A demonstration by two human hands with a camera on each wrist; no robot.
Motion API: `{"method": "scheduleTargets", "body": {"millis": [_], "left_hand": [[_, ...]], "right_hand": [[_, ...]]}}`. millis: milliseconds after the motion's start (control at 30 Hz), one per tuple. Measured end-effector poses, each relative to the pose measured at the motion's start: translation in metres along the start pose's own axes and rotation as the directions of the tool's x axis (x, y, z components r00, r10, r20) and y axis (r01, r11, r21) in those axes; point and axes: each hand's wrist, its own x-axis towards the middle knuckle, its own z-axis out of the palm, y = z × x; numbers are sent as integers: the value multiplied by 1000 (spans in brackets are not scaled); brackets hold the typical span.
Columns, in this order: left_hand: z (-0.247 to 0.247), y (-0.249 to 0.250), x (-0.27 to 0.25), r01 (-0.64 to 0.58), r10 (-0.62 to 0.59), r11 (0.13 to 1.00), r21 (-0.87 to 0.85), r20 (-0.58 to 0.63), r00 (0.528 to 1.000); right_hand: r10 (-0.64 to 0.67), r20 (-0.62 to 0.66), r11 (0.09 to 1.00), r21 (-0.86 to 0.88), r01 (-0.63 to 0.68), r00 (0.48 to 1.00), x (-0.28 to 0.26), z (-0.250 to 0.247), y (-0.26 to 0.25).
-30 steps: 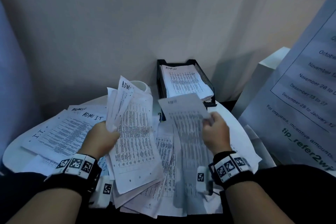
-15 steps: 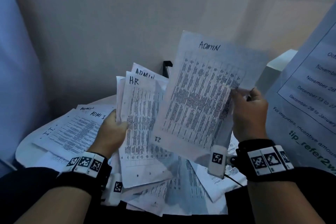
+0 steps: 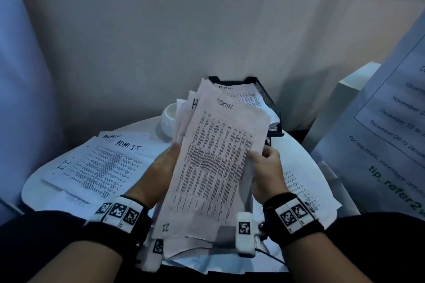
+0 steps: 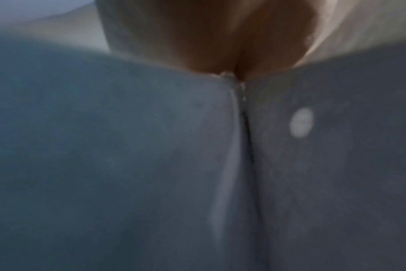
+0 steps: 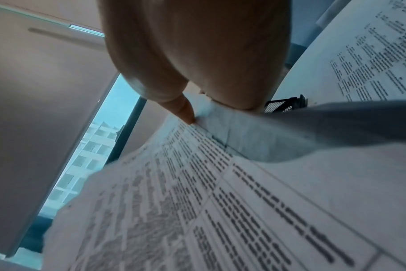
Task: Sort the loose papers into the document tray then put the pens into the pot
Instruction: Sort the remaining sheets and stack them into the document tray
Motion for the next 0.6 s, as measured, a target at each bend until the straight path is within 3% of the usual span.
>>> {"method": "scheduleTargets", "body": {"millis": [67,167,333,467,600], "left_hand": [[2,-2,0,-12,13,1000,-20,54,998],[0,-8,7,-49,45,997,52,77,996],[-1,-17,15,-100,129,977,190,-146,981],[-3,-21,15,-75,111,975,209,-170,979],[-7,-26,17,-38,50,971,236,-47,998]], "right_hand": [[-91,2,995,30,90,996,-9,5,-9],[-313,54,945,-85,317,948,-19,9,-22],[-546,134,813,-153,562,827,-31,9,-29],[-578,142,804,-69,591,804,-39,9,-22],[-552,122,827,-45,560,825,-37,0,0]]}}
